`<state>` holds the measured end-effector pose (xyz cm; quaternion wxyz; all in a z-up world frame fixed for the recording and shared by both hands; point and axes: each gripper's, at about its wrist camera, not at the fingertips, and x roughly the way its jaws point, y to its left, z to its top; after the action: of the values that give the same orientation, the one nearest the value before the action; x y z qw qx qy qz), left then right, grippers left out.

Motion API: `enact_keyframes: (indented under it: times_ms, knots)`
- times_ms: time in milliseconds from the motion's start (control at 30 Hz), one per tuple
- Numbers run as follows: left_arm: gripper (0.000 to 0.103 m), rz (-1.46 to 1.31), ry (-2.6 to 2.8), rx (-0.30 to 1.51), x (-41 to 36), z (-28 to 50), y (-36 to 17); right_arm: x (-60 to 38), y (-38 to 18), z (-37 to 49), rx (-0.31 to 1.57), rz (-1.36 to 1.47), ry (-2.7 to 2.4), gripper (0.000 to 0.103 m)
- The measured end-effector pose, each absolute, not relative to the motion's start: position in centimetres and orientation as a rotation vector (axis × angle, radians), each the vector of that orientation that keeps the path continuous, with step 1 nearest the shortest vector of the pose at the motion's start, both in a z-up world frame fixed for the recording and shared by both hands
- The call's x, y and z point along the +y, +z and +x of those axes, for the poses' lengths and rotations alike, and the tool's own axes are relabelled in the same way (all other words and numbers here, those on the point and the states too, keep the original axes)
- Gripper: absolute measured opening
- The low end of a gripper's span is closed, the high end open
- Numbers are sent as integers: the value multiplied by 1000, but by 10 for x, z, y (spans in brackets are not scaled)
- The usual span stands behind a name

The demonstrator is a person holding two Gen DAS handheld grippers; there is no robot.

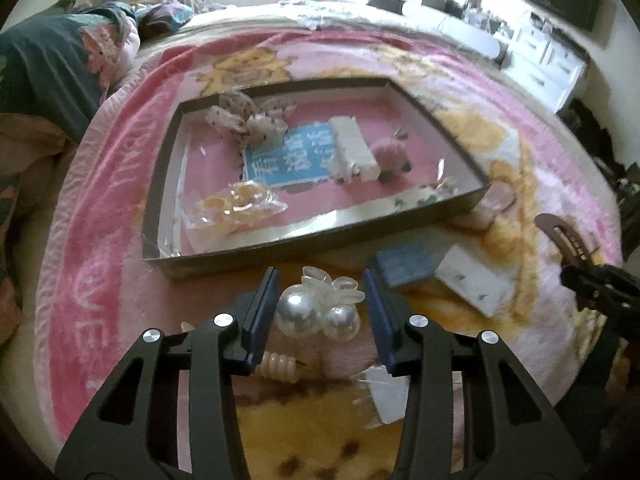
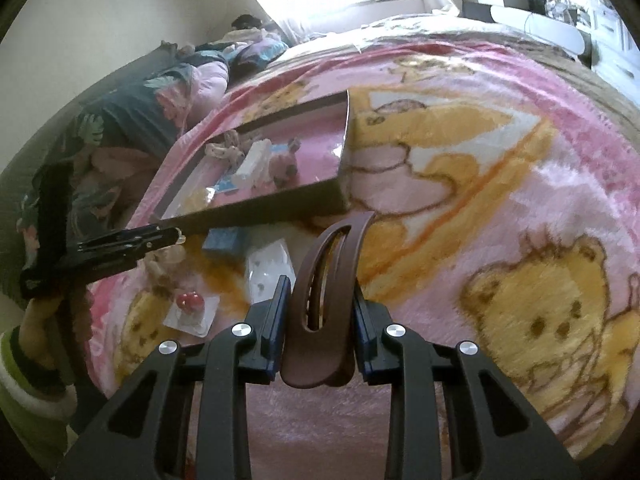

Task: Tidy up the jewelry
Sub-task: 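Grasp the brown oval barrette with the right gripper while the left closes on the pearl clip, then carry the pearl clip into the box and open the left gripper while the right releases the barrette there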

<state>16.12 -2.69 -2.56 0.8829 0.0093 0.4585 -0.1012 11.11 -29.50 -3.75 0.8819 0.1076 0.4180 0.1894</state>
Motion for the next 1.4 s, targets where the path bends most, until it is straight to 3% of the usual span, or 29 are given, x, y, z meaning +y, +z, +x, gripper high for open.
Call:
enact_keyframes:
  times_ms: [33,700,1400]
  knots:
    - [24,8,-213,948,-26,160,-23,-294,-35,111,864,220,400,27]
    - [24,-117,-182,847,11,169,23,-273,7,126,774,152,464,27]
    - [24,-142,-156,778,17,223,58,-245,62,196,633,93,521,27]
